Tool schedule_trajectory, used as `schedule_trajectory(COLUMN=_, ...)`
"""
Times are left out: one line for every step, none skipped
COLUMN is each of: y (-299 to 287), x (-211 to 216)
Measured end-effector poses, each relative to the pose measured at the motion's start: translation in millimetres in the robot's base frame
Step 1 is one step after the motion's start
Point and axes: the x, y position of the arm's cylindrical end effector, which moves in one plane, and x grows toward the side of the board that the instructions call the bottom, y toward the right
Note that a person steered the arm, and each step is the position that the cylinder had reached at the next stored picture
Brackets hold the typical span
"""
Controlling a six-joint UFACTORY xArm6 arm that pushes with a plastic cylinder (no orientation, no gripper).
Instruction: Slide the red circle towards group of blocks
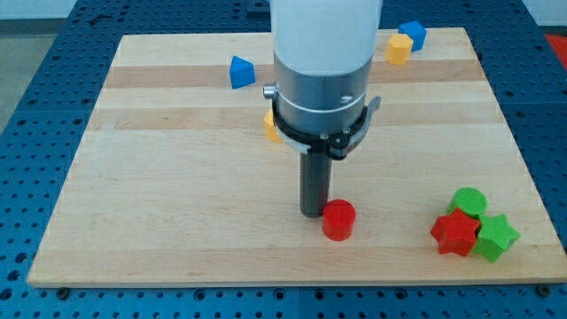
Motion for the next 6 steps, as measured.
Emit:
schedule_trajectory(y=-1, x=16)
schedule_trajectory(y=3, x=29)
schedule_trajectory(y=3, x=46)
schedule_trajectory(y=12, x=49)
schedule_trajectory(y=27, x=33)
schedule_trajectory(y=48, x=25)
